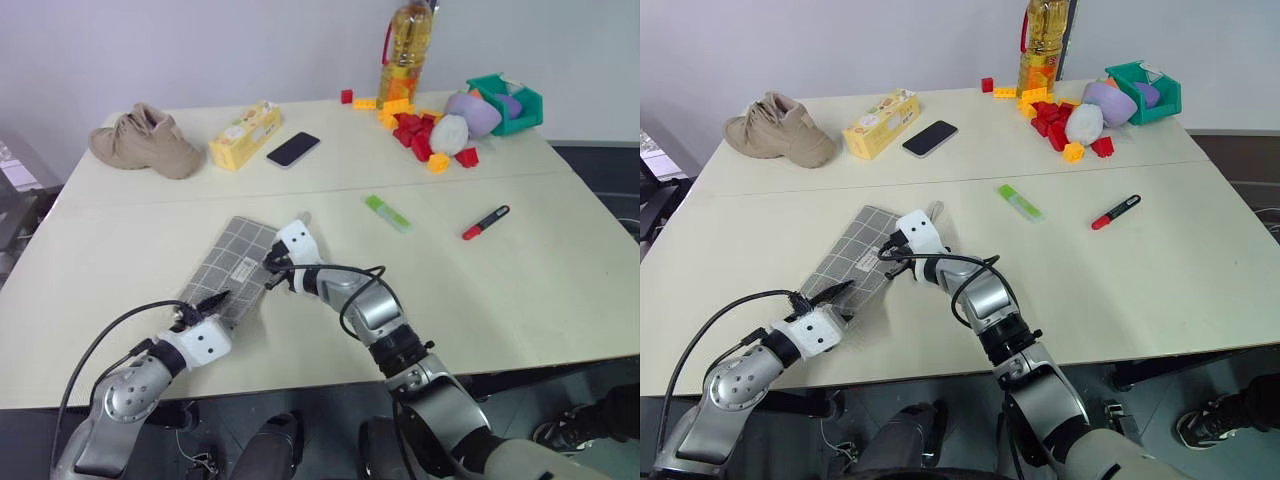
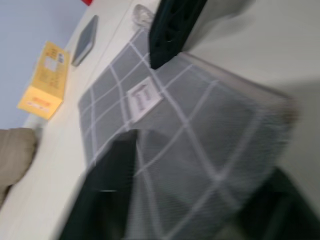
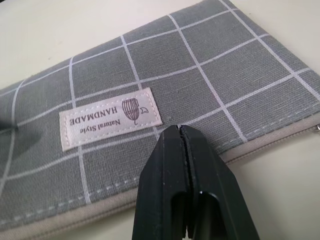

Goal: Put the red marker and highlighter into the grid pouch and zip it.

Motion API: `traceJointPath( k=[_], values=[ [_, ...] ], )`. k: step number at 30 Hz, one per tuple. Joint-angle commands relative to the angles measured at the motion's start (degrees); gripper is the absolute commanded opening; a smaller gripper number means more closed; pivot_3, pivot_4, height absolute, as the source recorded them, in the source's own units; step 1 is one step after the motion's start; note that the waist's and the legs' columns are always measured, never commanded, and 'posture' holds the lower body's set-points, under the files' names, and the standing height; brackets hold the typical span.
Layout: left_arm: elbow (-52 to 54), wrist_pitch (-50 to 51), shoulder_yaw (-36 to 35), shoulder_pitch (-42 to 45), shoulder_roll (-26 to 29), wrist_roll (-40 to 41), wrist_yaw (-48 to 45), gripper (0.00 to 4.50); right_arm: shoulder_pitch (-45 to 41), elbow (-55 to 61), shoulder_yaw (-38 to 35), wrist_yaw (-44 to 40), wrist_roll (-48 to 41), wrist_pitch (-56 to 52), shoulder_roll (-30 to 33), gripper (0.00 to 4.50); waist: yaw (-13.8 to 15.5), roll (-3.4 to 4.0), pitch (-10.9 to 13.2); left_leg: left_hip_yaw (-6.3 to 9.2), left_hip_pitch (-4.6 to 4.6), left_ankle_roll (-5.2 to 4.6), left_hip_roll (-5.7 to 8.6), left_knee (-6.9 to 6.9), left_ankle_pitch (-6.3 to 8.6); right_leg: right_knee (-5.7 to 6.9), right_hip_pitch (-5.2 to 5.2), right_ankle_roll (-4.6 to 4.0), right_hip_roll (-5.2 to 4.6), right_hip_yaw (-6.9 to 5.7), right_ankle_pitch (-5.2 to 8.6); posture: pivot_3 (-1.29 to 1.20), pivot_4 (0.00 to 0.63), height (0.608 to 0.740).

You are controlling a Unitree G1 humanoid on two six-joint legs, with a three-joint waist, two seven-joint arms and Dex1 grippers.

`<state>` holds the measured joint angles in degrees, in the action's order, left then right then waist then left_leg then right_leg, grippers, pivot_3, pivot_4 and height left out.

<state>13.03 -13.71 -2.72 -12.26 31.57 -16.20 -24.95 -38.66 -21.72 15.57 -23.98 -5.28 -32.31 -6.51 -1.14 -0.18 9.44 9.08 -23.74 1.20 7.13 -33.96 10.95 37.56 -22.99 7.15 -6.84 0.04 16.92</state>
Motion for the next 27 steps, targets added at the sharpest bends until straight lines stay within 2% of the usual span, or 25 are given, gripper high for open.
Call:
traceJointPath(
  k=[1, 5, 7, 8, 10, 16, 20, 27],
  values=[
    [0.3, -0.6, 0.0, 0.6, 0.6, 3.1, -1.3, 0.08, -0.2, 2.1, -0.7, -0.1, -0.6, -0.1, -0.6, 0.00, 0.1, 0.00, 0.0, 0.00, 0.00, 0.00, 0.00, 0.00, 0.00, 0.00, 0.01, 0.00, 0.00, 0.00, 0.00, 0.00, 0.150, 0.740],
    [2.4, 3.1, -1.0, 1.6, -2.2, 9.0, -1.5, 0.08, -1.3, 4.2, -5.5, 0.7, -3.1, 1.7, -0.1, 0.00, 0.1, 0.00, 0.0, 0.00, -0.01, 0.00, 0.01, -0.01, 0.00, -0.01, 0.01, 0.00, -0.01, 0.02, 0.00, 0.00, 0.150, 0.740],
    [4.0, 4.6, -1.2, 2.0, -3.8, 12.2, -1.8, 0.08, -1.3, 6.7, -7.5, -1.6, -5.0, 2.1, 1.9, 0.00, 0.2, 0.00, 0.0, 0.00, -0.01, 0.01, 0.01, -0.01, 0.00, 0.00, 0.01, 0.00, 0.00, 0.01, 0.00, 0.00, 0.150, 0.740],
    [4.8, 5.3, -1.1, 2.2, -4.3, 13.1, -1.9, 0.03, -1.3, 7.9, -7.6, -2.7, -5.0, 2.4, 3.4, 0.26, 0.2, -0.01, 0.0, 0.00, -0.02, 0.00, 0.01, -0.02, 0.00, 0.00, 0.01, 0.00, -0.01, 0.01, 0.00, 0.00, 0.150, 0.740],
    [6.4, 6.5, -0.7, 2.5, -5.4, 14.6, -2.0, 0.00, -1.0, 9.9, -7.5, -4.3, -4.4, 3.3, 6.5, 0.85, 0.2, -0.01, 0.0, -0.01, -0.02, 0.00, 0.01, -0.03, 0.00, -0.01, 0.02, 0.01, -0.01, 0.01, 0.00, 0.00, 0.150, 0.740],
    [10.0, 8.4, 1.5, 3.0, -7.4, 17.2, -2.8, 0.00, -0.7, 12.0, -5.4, -9.2, 1.0, 9.5, 20.1, 4.01, 0.2, -0.02, 0.0, -0.06, -0.03, 0.00, 0.01, -0.05, -0.01, -0.01, 0.14, 0.01, -0.03, 0.01, 0.00, 0.00, 0.150, 0.740],
    [10.0, 7.7, 2.9, 3.1, -7.2, 18.4, -4.1, 0.00, -0.6, 10.1, -3.3, -10.9, 4.5, 13.8, 24.8, 4.01, -0.2, -0.01, 0.0, -0.14, -0.03, 0.00, -0.06, -0.01, -0.01, -0.01, 0.24, 0.00, 0.00, 0.03, 0.01, 0.00, 0.150, 0.740],
    [9.7, 6.3, 4.4, 3.4, -6.6, 19.6, -6.5, 0.00, -1.3, 6.8, -3.8, -11.2, 4.7, 16.0, 24.2, 4.01, 0.3, -0.03, 0.0, -0.16, -0.03, 0.00, -0.06, -0.03, -0.01, -0.02, 0.28, -0.01, -0.01, 0.05, 0.01, 0.00, 0.150, 0.740]
  ],
)
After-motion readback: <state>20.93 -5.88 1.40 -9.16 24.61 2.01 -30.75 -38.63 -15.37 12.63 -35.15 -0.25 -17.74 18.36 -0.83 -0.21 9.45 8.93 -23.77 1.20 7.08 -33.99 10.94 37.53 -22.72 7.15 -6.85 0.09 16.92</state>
